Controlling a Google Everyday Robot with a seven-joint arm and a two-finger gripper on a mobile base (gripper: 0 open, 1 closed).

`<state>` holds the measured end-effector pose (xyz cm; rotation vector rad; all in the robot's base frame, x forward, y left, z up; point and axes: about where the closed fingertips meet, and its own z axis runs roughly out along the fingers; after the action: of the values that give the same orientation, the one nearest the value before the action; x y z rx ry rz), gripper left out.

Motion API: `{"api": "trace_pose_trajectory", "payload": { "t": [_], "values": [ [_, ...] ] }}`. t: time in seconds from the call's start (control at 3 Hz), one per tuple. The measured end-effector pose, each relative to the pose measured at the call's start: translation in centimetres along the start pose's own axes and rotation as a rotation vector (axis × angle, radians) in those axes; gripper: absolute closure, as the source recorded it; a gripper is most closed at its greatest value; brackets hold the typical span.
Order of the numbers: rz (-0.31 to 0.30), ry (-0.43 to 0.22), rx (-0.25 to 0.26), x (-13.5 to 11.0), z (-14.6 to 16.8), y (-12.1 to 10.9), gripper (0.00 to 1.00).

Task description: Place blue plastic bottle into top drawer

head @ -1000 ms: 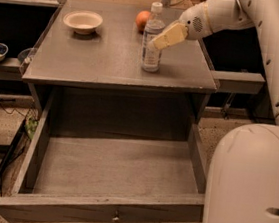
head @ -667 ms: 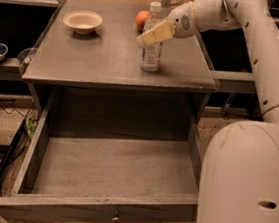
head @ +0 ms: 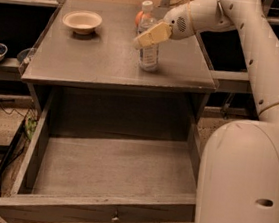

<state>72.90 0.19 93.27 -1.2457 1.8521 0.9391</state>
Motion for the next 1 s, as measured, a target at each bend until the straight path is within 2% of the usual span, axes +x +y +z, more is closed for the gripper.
{"api": "trace_pose_trajectory", "payload": {
  "t": [0.33, 0.67, 1.0],
  "values": [
    [0.0, 0.0, 0.0, 0.0, 0.0, 0.0, 0.19],
    [0.0, 0.0, 0.0, 0.0, 0.01, 0.0, 0.42],
    [0.0, 0.0, 0.0, 0.0, 0.01, 0.0, 0.74]
  ]
}}
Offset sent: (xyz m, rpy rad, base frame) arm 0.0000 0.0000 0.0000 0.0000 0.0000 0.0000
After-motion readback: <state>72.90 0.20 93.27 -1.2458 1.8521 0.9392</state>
